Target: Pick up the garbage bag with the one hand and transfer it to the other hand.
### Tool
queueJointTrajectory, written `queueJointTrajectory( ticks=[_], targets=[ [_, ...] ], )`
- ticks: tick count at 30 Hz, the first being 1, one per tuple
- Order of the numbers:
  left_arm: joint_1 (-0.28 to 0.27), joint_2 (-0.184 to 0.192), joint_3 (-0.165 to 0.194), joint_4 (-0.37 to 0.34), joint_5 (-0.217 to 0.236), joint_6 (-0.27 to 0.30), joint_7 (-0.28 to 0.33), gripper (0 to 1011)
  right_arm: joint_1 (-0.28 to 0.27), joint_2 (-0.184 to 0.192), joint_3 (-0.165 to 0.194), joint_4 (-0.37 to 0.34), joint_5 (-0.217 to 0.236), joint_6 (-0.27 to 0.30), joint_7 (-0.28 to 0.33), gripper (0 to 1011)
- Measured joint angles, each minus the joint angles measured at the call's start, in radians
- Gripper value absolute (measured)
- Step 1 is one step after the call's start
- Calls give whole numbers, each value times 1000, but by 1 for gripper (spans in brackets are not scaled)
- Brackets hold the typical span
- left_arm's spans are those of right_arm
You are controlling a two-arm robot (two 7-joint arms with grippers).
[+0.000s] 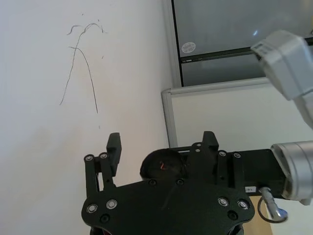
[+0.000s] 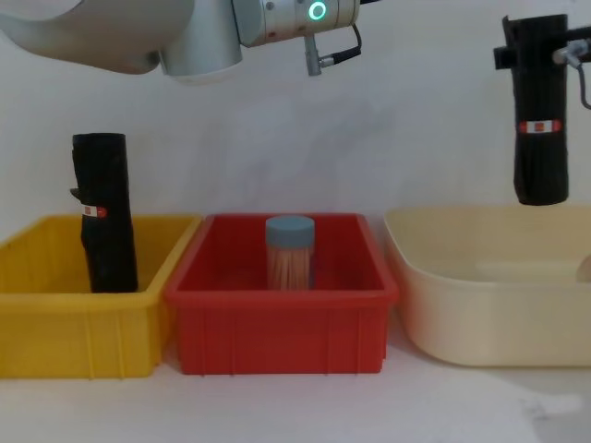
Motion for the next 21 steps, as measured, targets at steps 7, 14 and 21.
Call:
queueJointTrajectory(
  ticks=[7, 14, 21],
  targets=[
    [0, 0, 0, 0, 0, 0, 0, 1001, 18, -17, 28, 30, 0, 35, -24, 762],
    [0, -1, 0, 0, 0, 0, 0, 1001, 28, -27, 44, 48, 1, 54, -38, 941],
    [0, -1, 0, 0, 0, 0, 0, 1001, 35, -33, 53, 58, 2, 66, -46, 1000]
  ],
)
